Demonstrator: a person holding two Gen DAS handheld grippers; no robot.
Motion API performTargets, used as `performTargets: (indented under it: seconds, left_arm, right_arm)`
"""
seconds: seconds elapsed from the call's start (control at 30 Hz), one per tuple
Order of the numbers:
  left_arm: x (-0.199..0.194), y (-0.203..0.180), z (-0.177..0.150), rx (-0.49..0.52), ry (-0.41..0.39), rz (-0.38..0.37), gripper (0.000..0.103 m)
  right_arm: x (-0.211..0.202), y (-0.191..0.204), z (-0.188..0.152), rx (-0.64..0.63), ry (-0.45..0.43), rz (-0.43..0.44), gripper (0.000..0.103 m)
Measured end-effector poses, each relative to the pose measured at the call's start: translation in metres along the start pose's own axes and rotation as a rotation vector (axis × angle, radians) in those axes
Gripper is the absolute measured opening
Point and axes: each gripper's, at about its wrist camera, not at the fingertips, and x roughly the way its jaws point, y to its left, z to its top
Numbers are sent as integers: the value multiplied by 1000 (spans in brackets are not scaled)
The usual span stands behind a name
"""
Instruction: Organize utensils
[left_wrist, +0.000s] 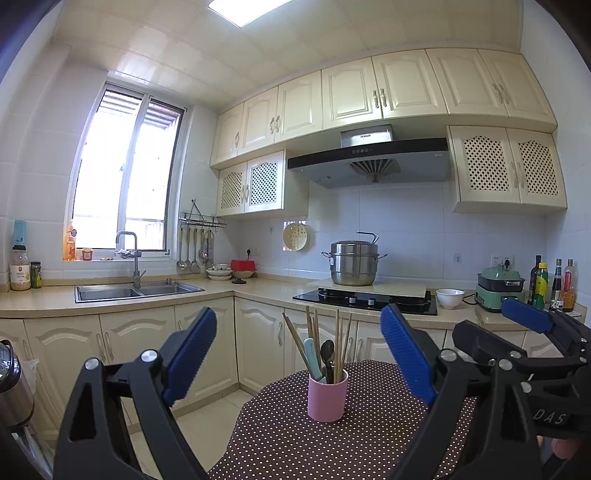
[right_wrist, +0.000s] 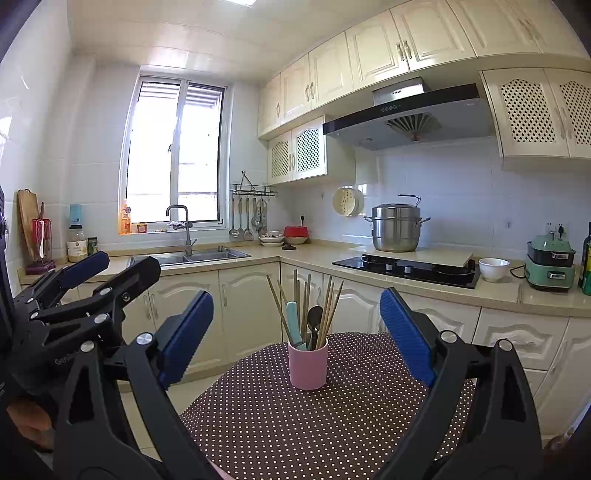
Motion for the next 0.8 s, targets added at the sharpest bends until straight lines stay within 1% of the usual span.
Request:
performTargets:
  seconds: [0.8]
  left_arm:
    - [2,2,-1,4,5,-6,89]
  right_arm:
    - [1,-2,-3,8,13,-4,90]
